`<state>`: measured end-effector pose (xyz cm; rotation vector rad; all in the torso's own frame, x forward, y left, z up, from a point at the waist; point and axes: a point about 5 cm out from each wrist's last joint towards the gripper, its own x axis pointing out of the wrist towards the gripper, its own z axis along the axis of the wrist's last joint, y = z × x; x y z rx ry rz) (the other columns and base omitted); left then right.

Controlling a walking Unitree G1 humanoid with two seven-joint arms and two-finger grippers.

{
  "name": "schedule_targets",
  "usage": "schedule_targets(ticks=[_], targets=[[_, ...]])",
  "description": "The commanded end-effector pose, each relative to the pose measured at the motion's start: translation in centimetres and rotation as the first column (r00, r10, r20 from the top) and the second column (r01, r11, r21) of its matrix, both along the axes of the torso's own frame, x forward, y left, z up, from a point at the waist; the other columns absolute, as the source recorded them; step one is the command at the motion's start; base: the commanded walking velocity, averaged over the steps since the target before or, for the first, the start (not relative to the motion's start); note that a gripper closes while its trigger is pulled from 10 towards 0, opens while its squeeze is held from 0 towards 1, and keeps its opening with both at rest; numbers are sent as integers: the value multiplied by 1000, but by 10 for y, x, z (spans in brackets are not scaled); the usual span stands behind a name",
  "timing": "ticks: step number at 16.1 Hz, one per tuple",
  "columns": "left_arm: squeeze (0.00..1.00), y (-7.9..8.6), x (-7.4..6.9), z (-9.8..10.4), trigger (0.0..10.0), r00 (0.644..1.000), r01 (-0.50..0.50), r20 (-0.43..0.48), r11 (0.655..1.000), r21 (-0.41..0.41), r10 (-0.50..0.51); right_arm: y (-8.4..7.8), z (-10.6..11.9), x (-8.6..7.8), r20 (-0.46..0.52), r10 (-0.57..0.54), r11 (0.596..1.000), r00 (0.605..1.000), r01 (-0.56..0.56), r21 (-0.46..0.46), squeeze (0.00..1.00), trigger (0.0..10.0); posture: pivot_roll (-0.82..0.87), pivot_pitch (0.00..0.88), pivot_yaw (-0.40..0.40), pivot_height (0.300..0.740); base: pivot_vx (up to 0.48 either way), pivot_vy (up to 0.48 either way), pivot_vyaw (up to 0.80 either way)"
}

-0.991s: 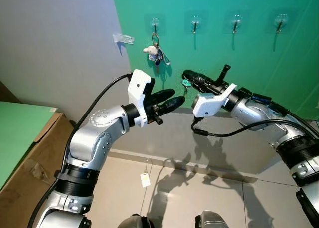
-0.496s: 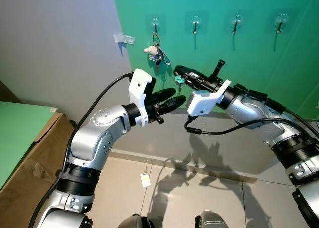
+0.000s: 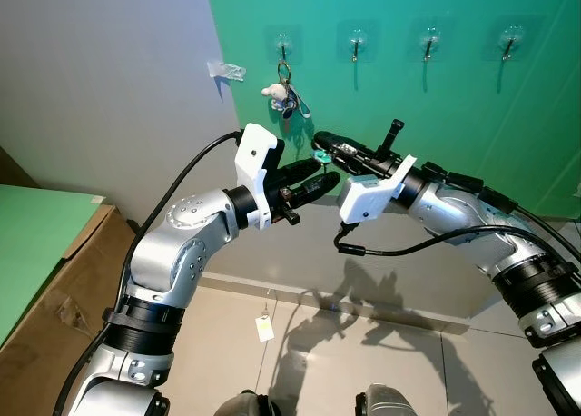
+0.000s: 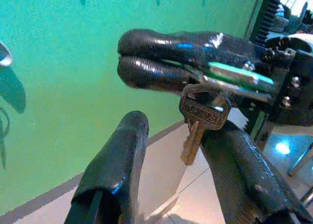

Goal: Hang keys on a hook

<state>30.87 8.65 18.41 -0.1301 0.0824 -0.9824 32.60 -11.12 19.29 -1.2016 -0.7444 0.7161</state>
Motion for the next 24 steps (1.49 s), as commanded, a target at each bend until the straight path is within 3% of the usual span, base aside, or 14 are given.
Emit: schedule_targets(ticks=[1,3,4,5,11,24], targets=[[0,1,2,3,10000,1000,-1,23,1000,20,0,3,3,-3,3,20,1000,1000,-20,17,0,0,-257,48,130,717,0,0,0],[0,0,1,0,10000,1000,2,17,1000,23,-2,7,2,-5,-3,38,999,999,-38,23,0,0,-256,48,129,717,0,0,0],[0,-1,1,0,431,1000,14,-3,1000,0,-14,9,2,-7,-7,45,999,999,-45,26,0,0,-257,49,129,717,0,0,0],[0,-2,1,0,0,1000,18,-6,1000,-8,-18,10,2,-7,-9,47,999,999,-47,27,0,0,-257,50,129,717,0,0,0],[0,0,1,4,0,1000,22,19,999,-38,-21,12,2,-8,-19,53,998,998,-52,32,0,0,-256,59,130,717,0,0,0],[0,4,-4,14,0,992,82,98,993,-81,-74,-1,1,-1,-39,-22,999,999,23,38,0,0,-256,72,133,717,0,0,0]])
